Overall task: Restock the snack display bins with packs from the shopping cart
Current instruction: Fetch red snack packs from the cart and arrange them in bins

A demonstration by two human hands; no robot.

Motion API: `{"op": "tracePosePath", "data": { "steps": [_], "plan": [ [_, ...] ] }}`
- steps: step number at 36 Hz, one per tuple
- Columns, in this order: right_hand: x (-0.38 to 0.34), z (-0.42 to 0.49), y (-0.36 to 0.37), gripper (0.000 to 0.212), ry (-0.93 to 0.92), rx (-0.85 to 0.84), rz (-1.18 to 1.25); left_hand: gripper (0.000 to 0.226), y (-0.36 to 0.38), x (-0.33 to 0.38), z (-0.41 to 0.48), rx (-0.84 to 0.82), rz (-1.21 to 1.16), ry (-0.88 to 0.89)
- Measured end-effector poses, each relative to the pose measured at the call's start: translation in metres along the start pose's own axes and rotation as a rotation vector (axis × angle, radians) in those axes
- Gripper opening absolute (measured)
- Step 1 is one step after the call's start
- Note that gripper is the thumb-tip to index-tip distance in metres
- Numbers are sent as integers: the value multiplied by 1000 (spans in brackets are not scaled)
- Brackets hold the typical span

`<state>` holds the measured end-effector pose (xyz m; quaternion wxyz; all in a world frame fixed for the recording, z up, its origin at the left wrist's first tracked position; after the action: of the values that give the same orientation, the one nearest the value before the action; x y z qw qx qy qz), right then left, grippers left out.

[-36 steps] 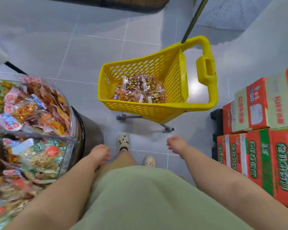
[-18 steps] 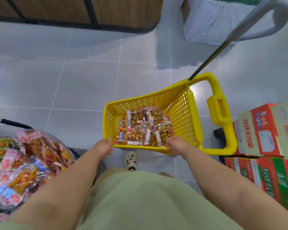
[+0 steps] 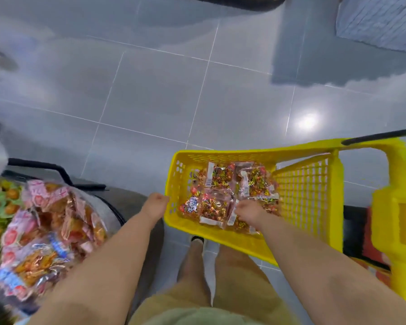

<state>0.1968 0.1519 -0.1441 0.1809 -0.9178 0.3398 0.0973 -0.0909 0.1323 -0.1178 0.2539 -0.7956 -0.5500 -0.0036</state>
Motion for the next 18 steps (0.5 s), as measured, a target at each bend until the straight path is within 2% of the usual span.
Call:
{"op": "tracePosePath", "data": {
  "steps": [4, 7, 11, 15, 18],
  "plan": [
    [-6, 34, 10, 30, -23, -49, -58, 34, 6, 1, 28, 147, 106, 17],
    [-10, 54, 17, 36, -36, -58, -136, 39, 19, 4, 44, 128, 133, 9],
    [-19, 81, 27, 53, -84, -84, -227, 35, 28, 3, 56, 182, 98, 12],
    [-25, 100, 42, 77, -86, -141, -179, 31, 30, -1, 61, 201, 131, 70],
    [-30, 105, 52, 91, -155, -147, -455, 31, 30, 2, 60, 180, 127, 109]
  ]
}}
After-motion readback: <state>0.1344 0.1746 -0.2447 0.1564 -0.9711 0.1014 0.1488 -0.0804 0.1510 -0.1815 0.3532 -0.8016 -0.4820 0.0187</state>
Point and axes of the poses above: each hand's wrist, its own z-axis towards the middle knuckle, its own y-axis out of the palm, x = y × z, the point moved 6 cm from there along z, towards the middle knuckle, and after that the axes turned 1 degree about z, right-handed, at the moved point
